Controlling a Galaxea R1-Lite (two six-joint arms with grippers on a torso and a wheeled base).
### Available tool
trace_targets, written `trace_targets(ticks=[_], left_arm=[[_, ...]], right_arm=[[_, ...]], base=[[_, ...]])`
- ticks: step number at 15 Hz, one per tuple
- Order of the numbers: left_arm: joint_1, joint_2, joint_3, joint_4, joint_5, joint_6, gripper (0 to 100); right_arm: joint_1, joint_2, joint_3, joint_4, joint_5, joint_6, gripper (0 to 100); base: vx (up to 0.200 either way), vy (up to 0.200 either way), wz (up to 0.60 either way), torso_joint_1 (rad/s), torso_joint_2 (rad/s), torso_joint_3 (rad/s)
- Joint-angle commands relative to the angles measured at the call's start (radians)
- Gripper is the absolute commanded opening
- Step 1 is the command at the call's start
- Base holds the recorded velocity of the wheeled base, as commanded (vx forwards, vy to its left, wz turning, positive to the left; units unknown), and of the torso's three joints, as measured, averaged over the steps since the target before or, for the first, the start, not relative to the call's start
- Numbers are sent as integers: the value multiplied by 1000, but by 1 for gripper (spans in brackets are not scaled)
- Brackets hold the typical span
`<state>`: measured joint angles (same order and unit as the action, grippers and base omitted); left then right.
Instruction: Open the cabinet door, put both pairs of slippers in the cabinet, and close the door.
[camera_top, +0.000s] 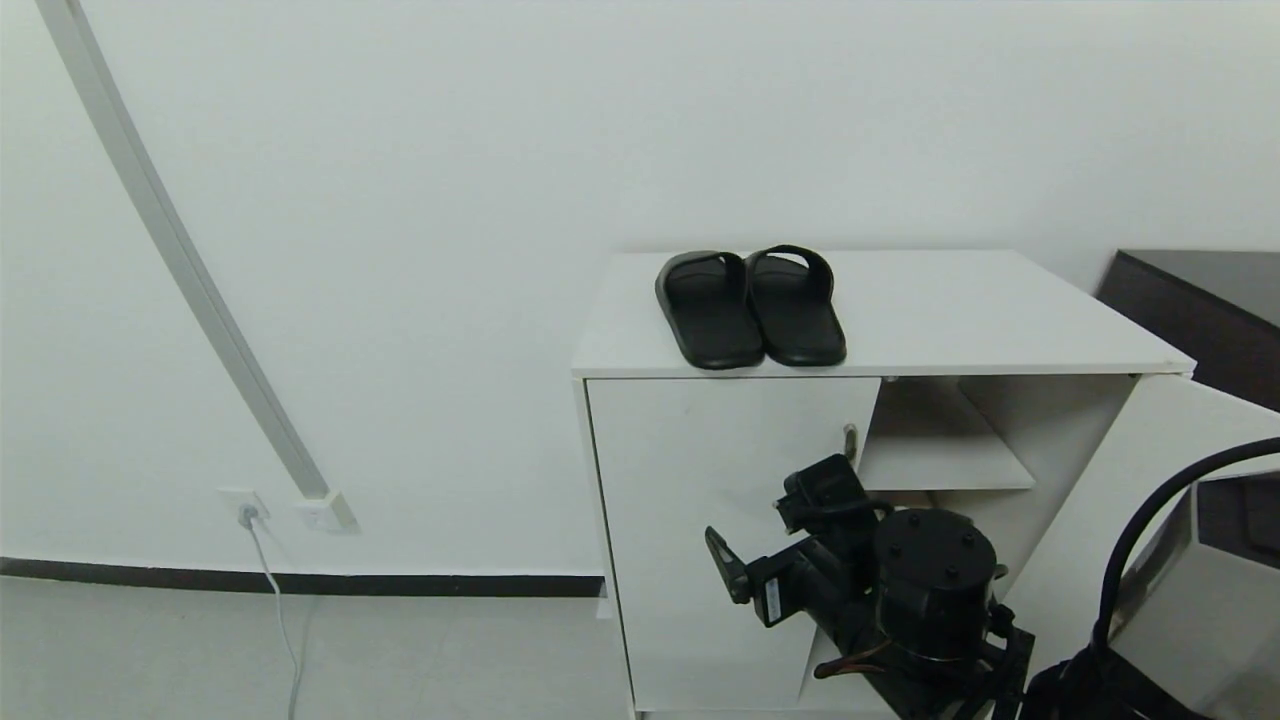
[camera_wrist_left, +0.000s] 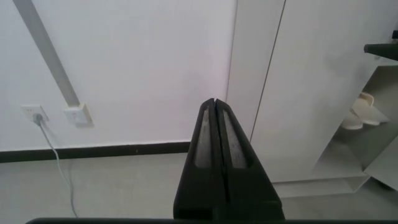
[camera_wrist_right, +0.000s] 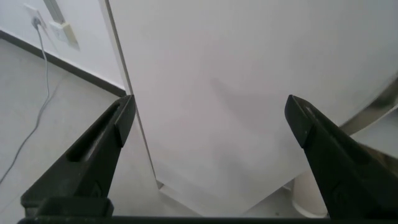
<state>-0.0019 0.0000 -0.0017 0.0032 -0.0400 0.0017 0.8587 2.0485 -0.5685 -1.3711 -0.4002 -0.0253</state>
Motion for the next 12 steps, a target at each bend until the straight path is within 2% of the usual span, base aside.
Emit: trace_targets(ticks=[1,12], left_arm=[[-1,2,0,0,0,0,0],[-1,2,0,0,0,0,0]], right_arm=[[0,-1,-1,0,0,-1,100],[0,-2,1,-6,0,1,100]], base=[[0,0,0,203,-500,-310],[0,0,0,232,-554,-324]])
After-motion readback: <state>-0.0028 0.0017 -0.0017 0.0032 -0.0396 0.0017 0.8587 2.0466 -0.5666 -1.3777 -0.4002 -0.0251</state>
